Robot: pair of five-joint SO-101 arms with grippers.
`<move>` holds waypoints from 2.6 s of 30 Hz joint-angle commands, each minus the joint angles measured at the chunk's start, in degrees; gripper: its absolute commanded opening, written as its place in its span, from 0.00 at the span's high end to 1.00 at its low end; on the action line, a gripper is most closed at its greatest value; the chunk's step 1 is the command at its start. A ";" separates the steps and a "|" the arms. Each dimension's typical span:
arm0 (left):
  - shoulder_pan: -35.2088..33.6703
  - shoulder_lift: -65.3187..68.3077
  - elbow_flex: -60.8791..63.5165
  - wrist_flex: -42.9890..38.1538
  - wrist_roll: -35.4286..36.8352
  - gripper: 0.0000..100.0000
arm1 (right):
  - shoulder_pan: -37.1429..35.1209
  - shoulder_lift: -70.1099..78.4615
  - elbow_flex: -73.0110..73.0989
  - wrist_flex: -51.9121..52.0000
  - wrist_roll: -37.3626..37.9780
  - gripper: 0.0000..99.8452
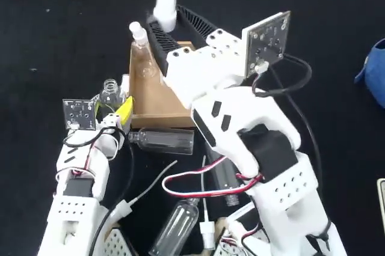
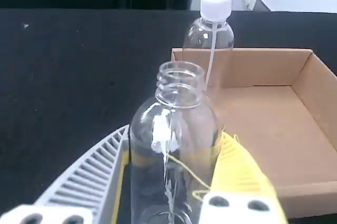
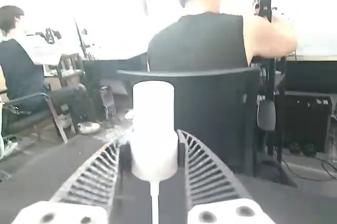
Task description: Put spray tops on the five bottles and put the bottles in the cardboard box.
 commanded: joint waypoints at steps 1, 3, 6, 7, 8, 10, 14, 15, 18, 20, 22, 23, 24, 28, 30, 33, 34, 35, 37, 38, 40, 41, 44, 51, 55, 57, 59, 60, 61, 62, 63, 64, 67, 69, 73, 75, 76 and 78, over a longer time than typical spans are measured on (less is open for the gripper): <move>-2.86 -0.88 1.10 -1.49 0.44 0.97 | -1.14 -1.71 -0.92 -2.73 -0.53 0.99; -4.26 -1.14 0.31 -1.41 0.79 0.97 | -1.14 -1.71 -1.71 -2.73 -0.53 0.99; -5.23 -3.87 -0.48 -1.32 0.88 0.97 | -1.14 -1.63 -3.21 -2.73 -0.53 0.99; -5.23 -5.54 -0.22 -1.23 0.88 0.97 | -1.14 -1.63 -3.38 -2.73 -0.53 0.99; -5.14 -7.47 0.31 -1.23 0.88 0.97 | -0.97 -1.71 -3.38 -2.73 -0.53 0.99; -4.97 -12.13 2.15 -1.14 0.88 0.97 | -0.88 -1.71 -3.38 -2.73 -0.35 0.99; -4.53 -22.42 2.15 5.80 0.88 0.97 | -1.14 -1.63 -2.68 -2.73 -0.44 0.99; -4.35 -25.41 2.07 8.53 0.88 0.97 | -1.23 -1.63 -2.33 -2.81 -0.53 0.99; -2.07 -32.97 1.71 17.41 0.88 0.97 | -1.93 -1.71 -0.92 -5.71 -0.53 0.99; 1.01 -31.74 1.63 18.11 0.70 0.97 | -2.64 -1.89 0.75 -8.09 -0.53 0.99; 4.18 -30.59 1.71 18.02 0.53 0.97 | -3.87 -2.07 2.77 -10.37 -0.62 0.99; 5.58 -30.59 1.71 18.02 0.53 0.97 | -4.75 -2.07 3.56 -11.34 -0.62 0.99; 6.73 -30.59 1.71 18.02 0.53 0.97 | -5.27 -2.07 4.26 -12.22 -0.62 0.99; 9.54 -30.59 1.71 17.93 0.88 0.97 | -5.80 -1.71 6.64 -15.82 -0.62 0.99; 9.71 -30.77 1.54 17.93 0.88 0.97 | -5.80 -1.71 8.13 -18.37 -0.62 0.99; 10.07 -31.82 1.63 16.62 0.88 0.97 | -5.80 -1.63 10.59 -23.12 -0.44 0.99; 10.07 -31.82 1.63 16.35 0.88 0.97 | -5.80 -1.63 11.47 -24.70 -0.44 0.99; 10.07 -31.74 1.63 16.35 0.88 0.97 | -5.80 -1.63 12.18 -26.11 -0.44 0.99; 10.15 -31.74 1.63 15.91 0.88 0.97 | -5.80 -1.63 13.23 -28.13 -0.35 0.99; 10.15 -31.74 1.63 15.03 0.88 0.97 | -5.80 -1.63 13.58 -28.66 -0.35 0.99; 10.15 -31.74 1.63 13.36 0.88 0.97 | -5.80 -1.63 13.85 -28.92 -0.35 0.99; 10.07 -31.74 1.63 12.84 0.88 0.97 | -5.80 -1.63 13.93 -28.92 -0.35 0.99; 10.07 -31.74 1.63 12.75 0.88 0.97 | -5.80 -1.54 14.02 -28.75 -0.18 0.99; 10.15 -31.74 1.63 12.75 0.88 0.97 | -5.98 1.98 14.29 -28.92 -0.53 0.99; 10.15 -31.74 1.63 12.75 0.88 0.97 | -8.00 4.97 13.32 -28.84 -0.18 0.99; 10.15 -31.74 1.63 12.75 0.88 0.97 | -8.18 5.76 13.32 -28.75 -0.18 0.99; 10.15 -31.74 1.63 12.75 0.88 0.97 | -8.79 6.02 13.32 -28.66 -0.09 0.99; 10.15 -31.74 1.63 12.75 0.88 0.97 | -8.79 6.11 13.32 -28.66 -0.09 0.99; 10.07 -31.74 1.63 12.75 0.88 0.97 | -8.70 6.11 13.41 -28.66 -0.09 0.99; 10.07 -31.74 1.63 12.75 0.88 0.97 | -8.62 6.11 13.41 -28.57 -0.09 0.99; 10.07 -31.74 1.63 12.75 0.88 0.97 | -8.62 5.93 13.58 -28.40 -0.09 0.99; 10.07 -31.74 1.63 12.75 0.88 0.97 | -8.44 5.85 14.02 -27.52 -0.09 0.99; 10.07 -31.74 1.63 12.75 0.88 0.97 | -7.91 4.97 14.81 -23.47 -0.09 0.99; 10.07 -31.74 1.63 12.75 0.88 0.97 | -7.74 3.65 15.16 -20.04 -0.09 0.99; 10.07 -31.74 1.63 12.75 0.88 0.97 | -7.74 1.54 15.96 -15.03 0.00 0.99; 10.07 -31.74 1.63 12.75 0.88 0.97 | -7.91 1.54 17.45 -14.95 0.00 0.99; 10.07 -31.74 1.63 12.75 0.88 0.97 | -7.91 1.63 18.24 -15.21 0.09 0.99; 10.07 -31.74 1.63 12.75 0.88 0.97 | -8.00 1.63 19.56 -15.21 2.20 0.95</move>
